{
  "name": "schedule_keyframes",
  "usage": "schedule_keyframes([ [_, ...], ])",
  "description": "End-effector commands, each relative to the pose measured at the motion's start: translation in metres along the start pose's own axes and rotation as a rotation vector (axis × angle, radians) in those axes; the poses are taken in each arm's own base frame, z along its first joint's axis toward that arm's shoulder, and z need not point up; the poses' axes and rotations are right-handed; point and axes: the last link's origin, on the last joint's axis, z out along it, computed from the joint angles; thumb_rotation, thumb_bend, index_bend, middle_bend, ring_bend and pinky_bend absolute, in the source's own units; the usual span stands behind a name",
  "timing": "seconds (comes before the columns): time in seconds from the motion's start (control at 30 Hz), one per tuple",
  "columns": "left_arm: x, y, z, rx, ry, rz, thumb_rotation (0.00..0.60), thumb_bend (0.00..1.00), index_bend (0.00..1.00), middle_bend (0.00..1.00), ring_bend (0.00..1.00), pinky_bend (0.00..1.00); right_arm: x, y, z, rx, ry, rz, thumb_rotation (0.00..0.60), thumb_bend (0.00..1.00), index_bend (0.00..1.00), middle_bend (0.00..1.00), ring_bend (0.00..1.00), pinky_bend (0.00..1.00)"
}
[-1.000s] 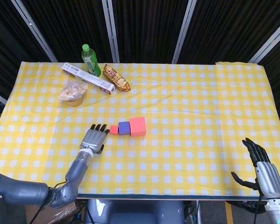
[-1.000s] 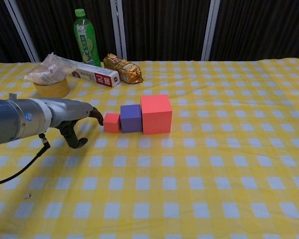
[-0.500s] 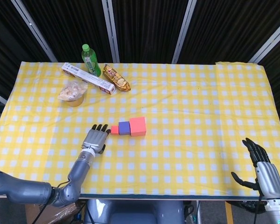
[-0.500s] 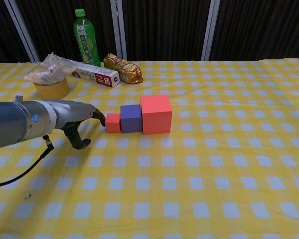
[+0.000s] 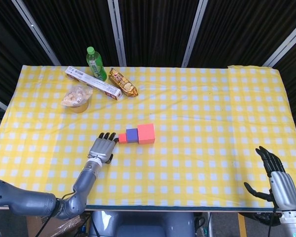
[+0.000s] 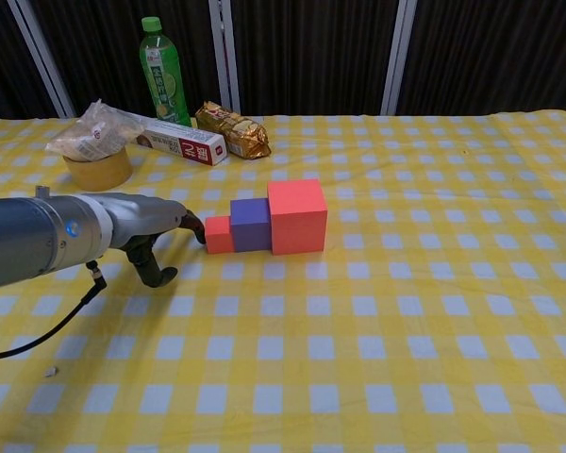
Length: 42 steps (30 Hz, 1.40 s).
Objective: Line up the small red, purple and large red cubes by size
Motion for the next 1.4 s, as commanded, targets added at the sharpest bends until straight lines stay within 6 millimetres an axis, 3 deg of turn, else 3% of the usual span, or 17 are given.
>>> schedule_keyframes([
  [0.03,0.0,0.0,0.001,0.002,0.0,0.001,0.6,0.55,0.14,0.0,0.0,0.0,0.0,0.0,0.0,-0.001,0.0,0.001,0.6,0.31,0.0,0.0,0.0,0.0],
  [0.5,-0.002,0.0,0.002,0.003,-0.006,-0.009,0.6,0.55,0.14,0.0,0.0,0.0,0.0,0.0,0.0,0.0,-0.003,-0.003,0.6,0.31,0.0,0.0,0.0,0.0],
  [0.7,0.004,-0.01,-0.013,-0.011,0.008,-0.035,0.6,0.55,0.14,0.0,0.0,0.0,0.0,0.001,0.0,-0.004,-0.003,-0.003,0.6,0.31,0.0,0.0,0.0,0.0],
  [0.87,0.018,-0.037,-0.041,-0.014,0.084,-0.102,0.6,0.45,0.11,0.0,0.0,0.0,0.001,0.002,0.0,-0.003,0.001,-0.008,0.6,0.31,0.0,0.0,0.0,0.0],
  [1.0,0.027,-0.074,-0.072,0.014,0.201,-0.156,0.6,0.37,0.05,0.0,0.0,0.0,0.001,0.002,0.001,-0.001,0.008,-0.024,0.6,0.31,0.0,0.0,0.0,0.0],
  [1.23,0.018,-0.142,-0.134,0.108,0.365,-0.146,0.6,0.21,0.02,0.0,0.0,0.0,0.004,0.005,0.002,-0.009,0.045,-0.086,0.6,0.31,0.0,0.0,0.0,0.0],
  [1.4,0.007,-0.178,-0.189,0.139,0.482,-0.151,0.6,0.19,0.0,0.0,0.0,0.0,0.003,0.005,0.004,-0.016,0.08,-0.161,0.6,0.31,0.0,0.0,0.0,0.0],
])
